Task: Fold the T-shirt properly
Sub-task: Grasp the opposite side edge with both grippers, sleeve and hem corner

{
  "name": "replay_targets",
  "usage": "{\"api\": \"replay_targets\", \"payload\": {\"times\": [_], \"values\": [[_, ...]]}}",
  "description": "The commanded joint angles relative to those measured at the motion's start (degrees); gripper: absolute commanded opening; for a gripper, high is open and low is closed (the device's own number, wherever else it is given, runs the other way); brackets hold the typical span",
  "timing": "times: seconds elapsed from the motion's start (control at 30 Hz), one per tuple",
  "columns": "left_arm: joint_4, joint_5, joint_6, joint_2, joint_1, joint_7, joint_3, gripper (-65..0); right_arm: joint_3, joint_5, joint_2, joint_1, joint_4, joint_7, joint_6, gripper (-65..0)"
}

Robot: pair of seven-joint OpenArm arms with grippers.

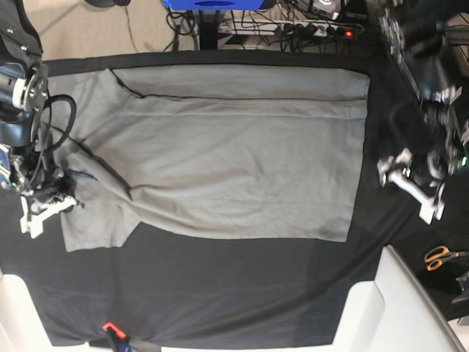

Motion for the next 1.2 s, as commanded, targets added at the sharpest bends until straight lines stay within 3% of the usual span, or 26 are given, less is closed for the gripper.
{"api": "replay_targets", "payload": {"times": [0.0, 0.13, 0.23, 0.53, 0.8, 0.9, 1.0, 1.17], "values": [[-1.1, -0.3, 0.7, -1.2, -2.3, -2.0, -0.1, 0.0, 0.0, 0.1, 0.9, 1.3, 0.7, 0.3, 0.2, -64.2], [-8.4, -0.3, 4.1, -1.2, -5.4, -6.1, 5.3, -0.5, 0.0, 0.1, 1.0, 0.9, 0.8, 0.2, 0.2, -64.2], [-11.5, -0.9, 4.7, -0.9, -5.4, -8.4, 9.1, -0.7, 0.0, 0.1, 1.0, 0.8, 0.8, 0.2, 0.2, -64.2], [-19.4, -0.8, 4.7, 0.7, -6.7, -15.1, 9.6, -5.1, 0.0, 0.1, 1.0, 0.5, 0.8, 0.2, 0.2, -64.2], [-22.3, -0.9, 4.4, 3.8, -9.0, -15.3, 9.9, -5.3, 0.0, 0.1, 1.0, 0.5, 0.8, 0.2, 0.2, -64.2], [-22.4, -0.9, 4.4, 4.8, -9.1, -15.3, 9.9, -11.2, 0.0, 0.1, 1.1, 0.5, 0.8, 0.2, 0.2, -64.2], [-22.5, -0.8, 4.4, 5.1, -9.1, -15.5, 9.9, -23.4, 0.0, 0.1, 1.1, 0.5, 0.8, 0.2, 0.2, -64.2], [-22.5, -0.6, 4.4, 4.8, -9.1, -15.5, 9.6, -37.5, 0.0, 0.1, 1.1, 0.5, 0.8, 0.2, 0.2, -64.2]]}}
